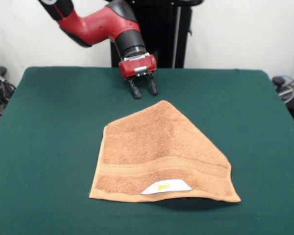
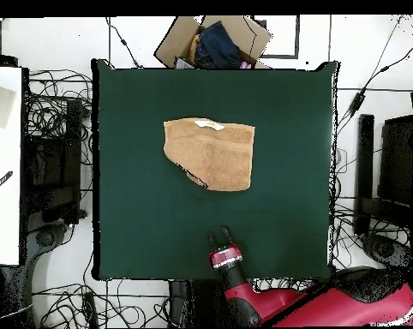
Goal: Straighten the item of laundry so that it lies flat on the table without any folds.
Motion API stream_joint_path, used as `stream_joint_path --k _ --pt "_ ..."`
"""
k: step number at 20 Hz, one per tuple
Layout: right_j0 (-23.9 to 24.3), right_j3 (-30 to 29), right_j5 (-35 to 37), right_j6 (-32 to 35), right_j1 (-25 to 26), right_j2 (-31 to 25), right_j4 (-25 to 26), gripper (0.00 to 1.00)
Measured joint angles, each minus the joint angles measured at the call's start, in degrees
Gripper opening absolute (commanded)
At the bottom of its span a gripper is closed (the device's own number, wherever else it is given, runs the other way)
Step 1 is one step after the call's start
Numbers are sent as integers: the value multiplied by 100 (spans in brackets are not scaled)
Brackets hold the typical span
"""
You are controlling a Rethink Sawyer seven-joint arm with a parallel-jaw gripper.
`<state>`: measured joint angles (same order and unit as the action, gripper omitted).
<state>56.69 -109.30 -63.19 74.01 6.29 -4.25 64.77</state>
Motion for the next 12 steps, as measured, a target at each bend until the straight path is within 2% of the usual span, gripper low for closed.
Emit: stream_joint_path --k 12 --pt "-334 429 -620 52 193 245 254 100"
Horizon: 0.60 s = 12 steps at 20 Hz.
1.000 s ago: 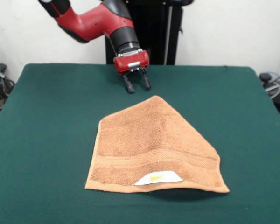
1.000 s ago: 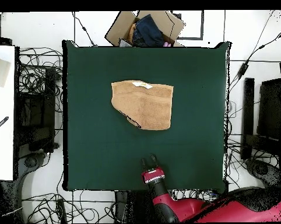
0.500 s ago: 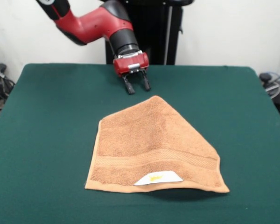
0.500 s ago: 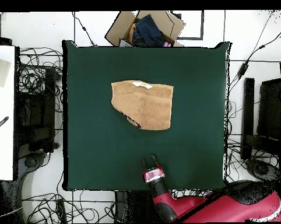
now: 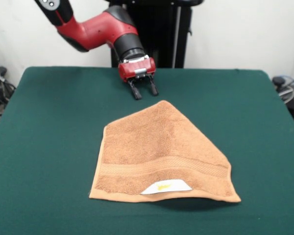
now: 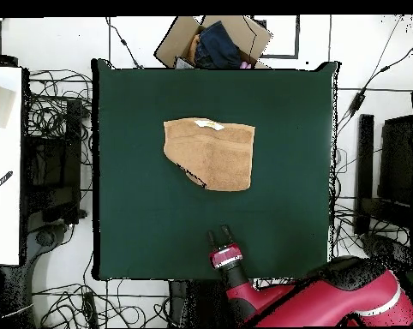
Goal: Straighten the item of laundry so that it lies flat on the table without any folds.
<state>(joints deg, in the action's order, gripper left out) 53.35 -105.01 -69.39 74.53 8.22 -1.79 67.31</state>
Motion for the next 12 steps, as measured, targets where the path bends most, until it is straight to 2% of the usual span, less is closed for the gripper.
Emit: stream_joint_path --k 12 --pt "-452 371 -632 499 153 354 53 100"
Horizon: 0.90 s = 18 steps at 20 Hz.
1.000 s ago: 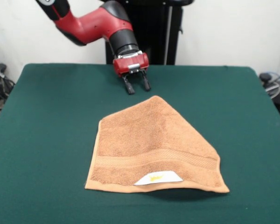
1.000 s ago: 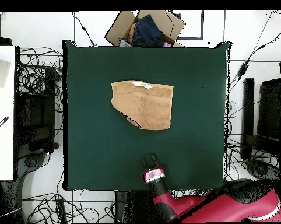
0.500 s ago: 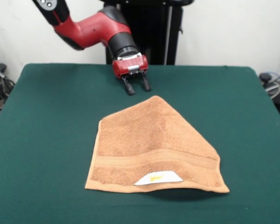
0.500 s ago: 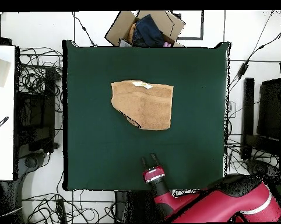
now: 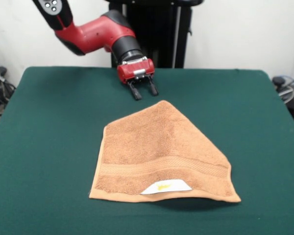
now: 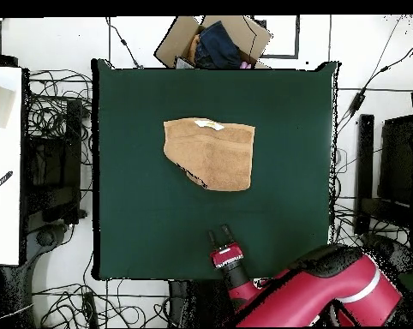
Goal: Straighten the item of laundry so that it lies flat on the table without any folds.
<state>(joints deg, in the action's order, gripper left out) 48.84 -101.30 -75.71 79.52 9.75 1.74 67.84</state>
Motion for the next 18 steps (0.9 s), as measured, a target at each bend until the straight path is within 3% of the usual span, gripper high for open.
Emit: stream_joint_path --k 18 --pt "-715 258 -476 494 18 550 -137 100"
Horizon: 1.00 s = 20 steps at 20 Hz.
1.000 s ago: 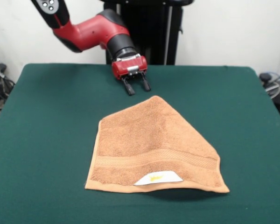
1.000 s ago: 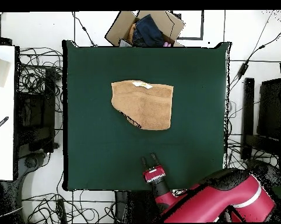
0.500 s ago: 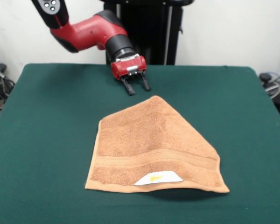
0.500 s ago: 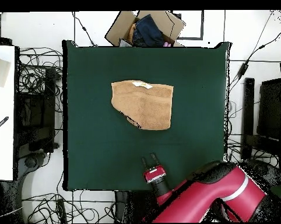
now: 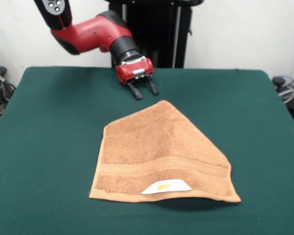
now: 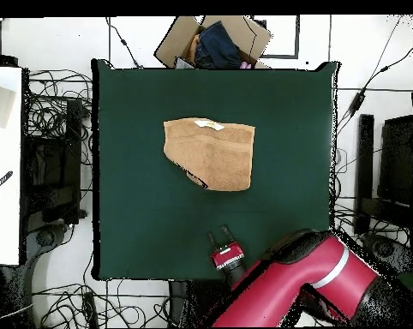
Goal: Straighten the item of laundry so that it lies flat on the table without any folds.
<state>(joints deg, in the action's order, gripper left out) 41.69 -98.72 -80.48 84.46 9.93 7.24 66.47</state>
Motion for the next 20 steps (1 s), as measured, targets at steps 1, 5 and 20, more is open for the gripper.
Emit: stream_joint_path --k 1,5,20 --pt "-22 2 -14 1 1 18 -14 100" --pt "-121 16 -51 1 0 91 -49 100" --pt "-491 196 -236 473 14 361 -45 100"
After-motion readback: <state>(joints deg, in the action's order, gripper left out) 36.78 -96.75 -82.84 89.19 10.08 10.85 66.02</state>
